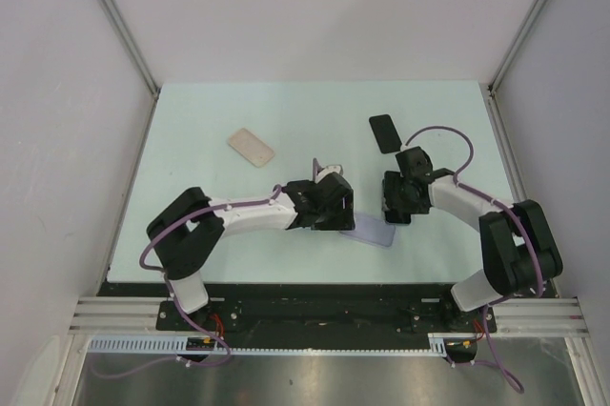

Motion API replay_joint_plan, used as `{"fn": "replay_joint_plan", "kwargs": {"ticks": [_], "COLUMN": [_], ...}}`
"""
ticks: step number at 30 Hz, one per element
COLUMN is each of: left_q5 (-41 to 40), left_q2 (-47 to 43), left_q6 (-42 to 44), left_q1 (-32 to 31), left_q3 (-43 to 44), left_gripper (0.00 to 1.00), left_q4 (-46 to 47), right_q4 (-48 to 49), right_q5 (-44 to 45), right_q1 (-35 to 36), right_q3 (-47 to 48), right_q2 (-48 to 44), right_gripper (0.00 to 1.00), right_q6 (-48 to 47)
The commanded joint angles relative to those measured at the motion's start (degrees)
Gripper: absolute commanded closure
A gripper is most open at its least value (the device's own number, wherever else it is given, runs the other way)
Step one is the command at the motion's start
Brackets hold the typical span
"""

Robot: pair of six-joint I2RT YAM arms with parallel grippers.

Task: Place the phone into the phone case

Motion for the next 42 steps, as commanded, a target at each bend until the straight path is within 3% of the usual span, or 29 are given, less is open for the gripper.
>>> {"fn": "replay_joint_plan", "kwargs": {"ticks": [1,14,17,18,23,24,25,35,40,42], "left_q5": [-2.1,-4.1,-4.8,-4.9,-4.5,-4.5,-4.6,2.5,5.4,10.1], "left_q2": [0.7,6.3,7.8,8.5,10.9,11.6,11.8,9.5,11.8,12.1], "left_q6": [1.5,7.5,9.7,11.1,16.6,19.1,20.6,54.3,63.5,65.7], "left_q1": [-1.5,-1.6,-1.5,-1.6,-1.2,-1.1,-1.1,3.7,4.0,4.8], "left_q3": [3.1,5.2,6.7,7.5,11.3,12.8,13.4,13.9,16.5,16.7], "left_gripper": [0.32,0.41,0.53,0.63,0.88,0.98,1.00,1.00,1.00,1.00], "left_q4": [-1.4,-2.4,-2.8,-2.9,-4.1,-4.2,-3.9,3.4,-0.1,-0.4], "right_q4": [-0.1,0.7,0.5,0.5,-0.5,-0.7,-0.8,1.4,3.1,3.9], "right_q5": [0.1,-0.4,-0.9,-1.2,-3.3,-3.5,-3.6,-5.0,-4.7,-4.4], "right_q1": [-0.3,-3.1,-3.8,-4.1,-5.3,-5.4,-5.6,-1.7,1.1,3.1], "right_q3": [-3.1,-5.4,-5.9,-6.1,-6.8,-6.8,-6.9,-8.4,-9.7,-10.3], "right_q2": [-5.2,-7.9,-9.8,-10.2,-13.5,-14.1,-15.3,-20.6,-20.9,-21.4], "right_gripper": [0.45,0.47,0.48,0.48,0.48,0.48,0.48,0.49,0.50,0.50], "right_q6": [2.8,2.5,2.4,2.3,1.7,1.7,1.7,0.4,1.9,2.4]}}
